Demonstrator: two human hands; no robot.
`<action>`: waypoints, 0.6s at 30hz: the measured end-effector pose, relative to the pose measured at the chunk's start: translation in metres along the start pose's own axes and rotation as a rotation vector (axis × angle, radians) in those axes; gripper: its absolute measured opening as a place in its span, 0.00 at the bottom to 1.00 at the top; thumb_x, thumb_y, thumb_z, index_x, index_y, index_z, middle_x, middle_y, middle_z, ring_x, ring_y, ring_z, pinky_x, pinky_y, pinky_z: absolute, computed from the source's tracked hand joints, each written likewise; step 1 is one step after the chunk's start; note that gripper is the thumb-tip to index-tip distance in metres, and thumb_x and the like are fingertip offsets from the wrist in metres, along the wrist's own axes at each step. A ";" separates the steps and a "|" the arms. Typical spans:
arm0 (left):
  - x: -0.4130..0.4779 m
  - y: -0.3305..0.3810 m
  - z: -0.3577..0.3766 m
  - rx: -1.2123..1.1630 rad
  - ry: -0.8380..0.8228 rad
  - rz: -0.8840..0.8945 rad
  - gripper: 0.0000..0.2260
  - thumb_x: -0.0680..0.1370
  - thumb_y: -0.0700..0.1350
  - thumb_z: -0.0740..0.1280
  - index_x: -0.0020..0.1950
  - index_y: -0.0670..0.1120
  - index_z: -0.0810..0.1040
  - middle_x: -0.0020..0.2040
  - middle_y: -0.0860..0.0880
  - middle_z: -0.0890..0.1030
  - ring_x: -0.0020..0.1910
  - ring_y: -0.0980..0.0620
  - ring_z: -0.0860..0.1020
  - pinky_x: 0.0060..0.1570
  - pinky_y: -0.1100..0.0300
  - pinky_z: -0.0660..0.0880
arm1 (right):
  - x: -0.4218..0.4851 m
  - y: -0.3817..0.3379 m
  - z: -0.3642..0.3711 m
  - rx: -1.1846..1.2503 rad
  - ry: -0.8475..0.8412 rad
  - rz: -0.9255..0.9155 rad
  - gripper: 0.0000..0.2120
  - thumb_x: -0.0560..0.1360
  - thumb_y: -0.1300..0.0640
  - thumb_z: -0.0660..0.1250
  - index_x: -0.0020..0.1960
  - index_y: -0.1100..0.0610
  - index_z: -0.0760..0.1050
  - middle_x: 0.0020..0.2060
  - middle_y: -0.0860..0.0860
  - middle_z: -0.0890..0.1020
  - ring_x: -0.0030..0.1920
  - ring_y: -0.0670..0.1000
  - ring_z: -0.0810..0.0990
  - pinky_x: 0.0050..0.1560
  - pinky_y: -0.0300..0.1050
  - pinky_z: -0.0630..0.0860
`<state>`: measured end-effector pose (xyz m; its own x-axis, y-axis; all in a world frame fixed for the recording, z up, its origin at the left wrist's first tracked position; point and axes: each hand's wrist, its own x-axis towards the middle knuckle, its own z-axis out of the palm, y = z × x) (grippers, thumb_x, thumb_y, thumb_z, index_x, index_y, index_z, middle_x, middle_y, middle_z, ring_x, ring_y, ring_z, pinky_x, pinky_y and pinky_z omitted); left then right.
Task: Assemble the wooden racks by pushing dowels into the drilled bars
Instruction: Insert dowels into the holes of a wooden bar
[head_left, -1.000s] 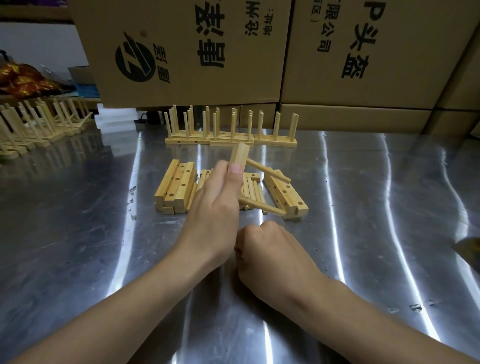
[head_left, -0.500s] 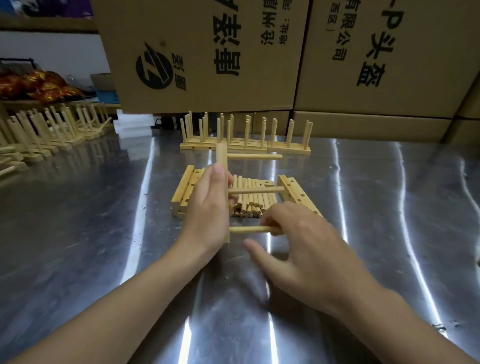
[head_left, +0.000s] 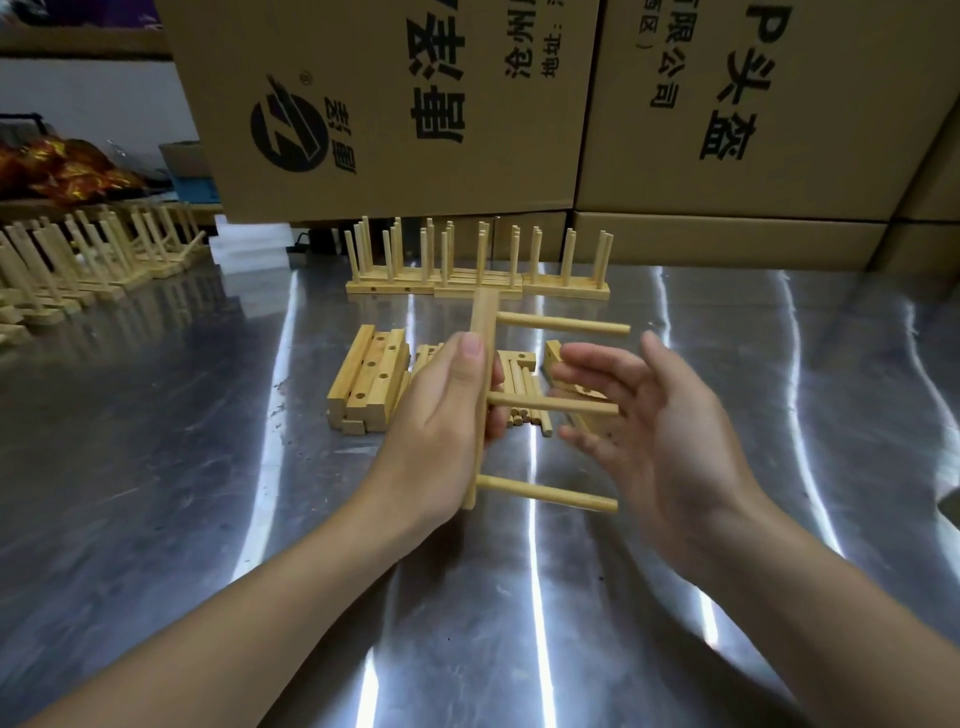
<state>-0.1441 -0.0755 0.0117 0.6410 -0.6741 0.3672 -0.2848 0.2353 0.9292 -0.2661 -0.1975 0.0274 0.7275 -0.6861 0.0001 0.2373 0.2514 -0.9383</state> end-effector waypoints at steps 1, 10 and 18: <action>-0.003 0.001 0.003 0.011 -0.010 0.011 0.23 0.84 0.61 0.53 0.49 0.44 0.75 0.37 0.50 0.76 0.36 0.54 0.76 0.37 0.62 0.75 | 0.001 0.001 0.000 0.005 -0.026 0.020 0.29 0.88 0.42 0.50 0.62 0.58 0.84 0.56 0.53 0.88 0.60 0.52 0.86 0.57 0.51 0.80; -0.011 0.007 0.012 0.081 -0.005 0.066 0.22 0.86 0.61 0.51 0.42 0.57 0.78 0.31 0.52 0.76 0.31 0.54 0.75 0.31 0.62 0.73 | 0.002 0.012 0.001 0.056 -0.231 0.158 0.34 0.88 0.41 0.44 0.64 0.57 0.85 0.62 0.55 0.86 0.65 0.56 0.84 0.72 0.60 0.73; -0.013 0.004 0.016 0.090 0.010 0.058 0.24 0.85 0.63 0.51 0.43 0.48 0.75 0.29 0.53 0.71 0.29 0.54 0.70 0.28 0.60 0.69 | -0.008 0.011 0.004 0.121 -0.253 0.147 0.28 0.88 0.44 0.50 0.62 0.57 0.85 0.62 0.56 0.86 0.64 0.53 0.85 0.60 0.67 0.81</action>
<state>-0.1651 -0.0771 0.0105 0.6286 -0.6540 0.4210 -0.3845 0.2092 0.8991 -0.2663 -0.1867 0.0189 0.8933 -0.4484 -0.0323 0.1815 0.4254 -0.8866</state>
